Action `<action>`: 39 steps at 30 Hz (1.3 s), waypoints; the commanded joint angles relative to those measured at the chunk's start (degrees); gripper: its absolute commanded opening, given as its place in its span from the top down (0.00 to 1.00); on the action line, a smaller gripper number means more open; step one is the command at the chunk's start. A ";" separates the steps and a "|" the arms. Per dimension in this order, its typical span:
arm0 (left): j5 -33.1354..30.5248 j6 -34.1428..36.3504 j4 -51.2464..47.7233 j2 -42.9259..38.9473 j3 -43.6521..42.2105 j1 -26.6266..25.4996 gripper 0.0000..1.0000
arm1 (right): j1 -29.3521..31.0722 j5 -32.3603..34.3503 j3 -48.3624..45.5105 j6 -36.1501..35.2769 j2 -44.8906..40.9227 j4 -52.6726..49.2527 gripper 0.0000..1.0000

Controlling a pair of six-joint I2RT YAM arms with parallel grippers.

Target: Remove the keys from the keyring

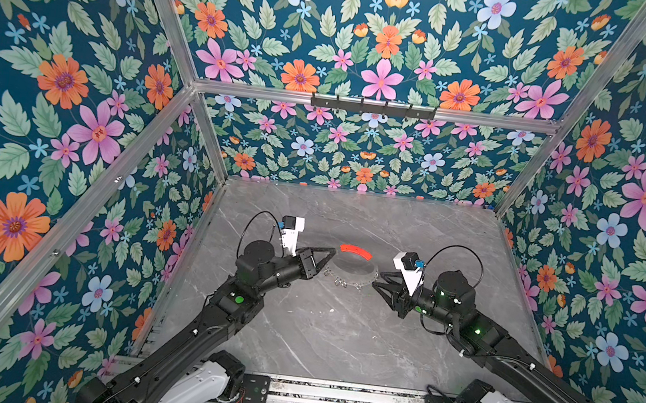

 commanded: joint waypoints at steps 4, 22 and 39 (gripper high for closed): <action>0.68 -0.15 2.14 -0.14 0.55 0.02 1.00 | 0.26 0.62 1.41 -1.33 0.05 1.10 0.64; 0.78 -0.52 2.49 0.29 0.24 0.02 1.00 | 1.14 0.64 2.84 -2.45 0.00 0.11 0.85; -1.07 -0.46 0.12 -0.77 0.97 0.11 1.00 | 1.53 2.52 1.35 -3.43 -3.74 -1.33 1.00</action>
